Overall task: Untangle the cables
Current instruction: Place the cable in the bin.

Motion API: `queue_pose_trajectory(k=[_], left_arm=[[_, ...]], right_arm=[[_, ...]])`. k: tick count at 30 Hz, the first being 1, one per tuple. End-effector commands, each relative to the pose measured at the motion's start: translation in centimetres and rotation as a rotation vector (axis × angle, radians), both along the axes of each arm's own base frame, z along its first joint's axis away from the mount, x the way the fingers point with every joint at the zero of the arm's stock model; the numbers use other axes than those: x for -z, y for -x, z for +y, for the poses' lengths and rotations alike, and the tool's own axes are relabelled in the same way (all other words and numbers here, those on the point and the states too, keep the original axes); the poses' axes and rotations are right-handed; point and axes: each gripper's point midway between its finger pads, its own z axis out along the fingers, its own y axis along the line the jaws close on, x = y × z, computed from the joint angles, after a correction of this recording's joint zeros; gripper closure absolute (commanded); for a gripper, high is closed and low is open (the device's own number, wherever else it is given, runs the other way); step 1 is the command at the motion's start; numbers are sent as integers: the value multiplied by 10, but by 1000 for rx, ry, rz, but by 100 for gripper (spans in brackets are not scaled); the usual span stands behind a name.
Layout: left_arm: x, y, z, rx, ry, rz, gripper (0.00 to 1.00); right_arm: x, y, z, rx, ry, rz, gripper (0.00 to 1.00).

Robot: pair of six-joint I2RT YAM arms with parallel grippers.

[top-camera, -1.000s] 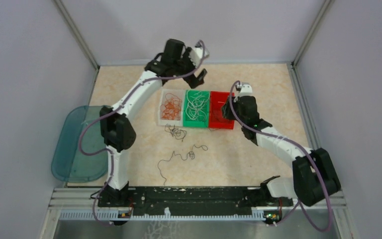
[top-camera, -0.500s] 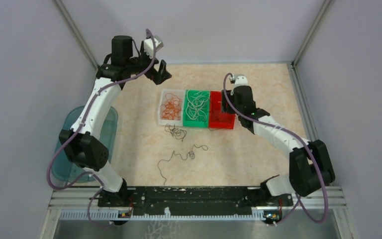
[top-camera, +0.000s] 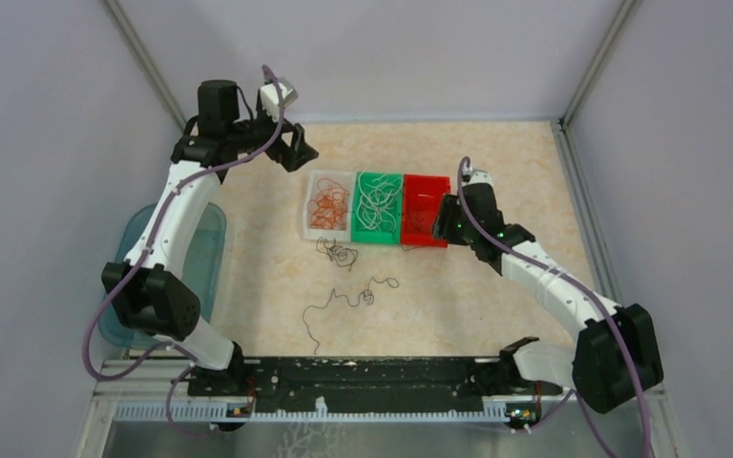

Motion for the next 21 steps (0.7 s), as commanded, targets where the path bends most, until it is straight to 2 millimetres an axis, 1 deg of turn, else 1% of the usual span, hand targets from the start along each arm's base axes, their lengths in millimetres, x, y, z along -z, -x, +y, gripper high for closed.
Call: queue_pose_trajectory(k=[1,4,6,7,8,9,10,11,12,16,18,21], left_arm=[[-22,6,2,27,31,-63,0],[-26,6,4,22,39,-69,0],[-27,5,6,17,45,-70,1],[-28,5,6,15,46,-71,1],[-28,4,8,12,48,-71,1],[-29,4,9,9,50,-73,1],[-29,3,10,4,53,-72,1],[-28,4,10,2,54,-70,1],[-28,4,11,-1,56,-70,1],[-29,4,13,-5,59,-71,1],[-29,4,14,-9,61,-71,1],[-29,4,15,-16,65,-72,1]], right_arm=[[12,-1,11,-3,-49,75,50],[20,-6,9,3,-19,83,51],[26,-11,9,2,-4,81,55],[25,-15,10,1,-4,65,59],[24,-19,11,0,-6,46,67],[20,-24,12,0,-12,19,77],[14,-30,13,0,-18,-10,92],[9,-34,15,-2,-23,-30,97],[1,-40,16,1,-24,-52,100],[-19,-66,19,-1,16,-112,100],[-22,-82,22,-5,40,-129,100],[-18,-104,28,-14,78,-137,100]])
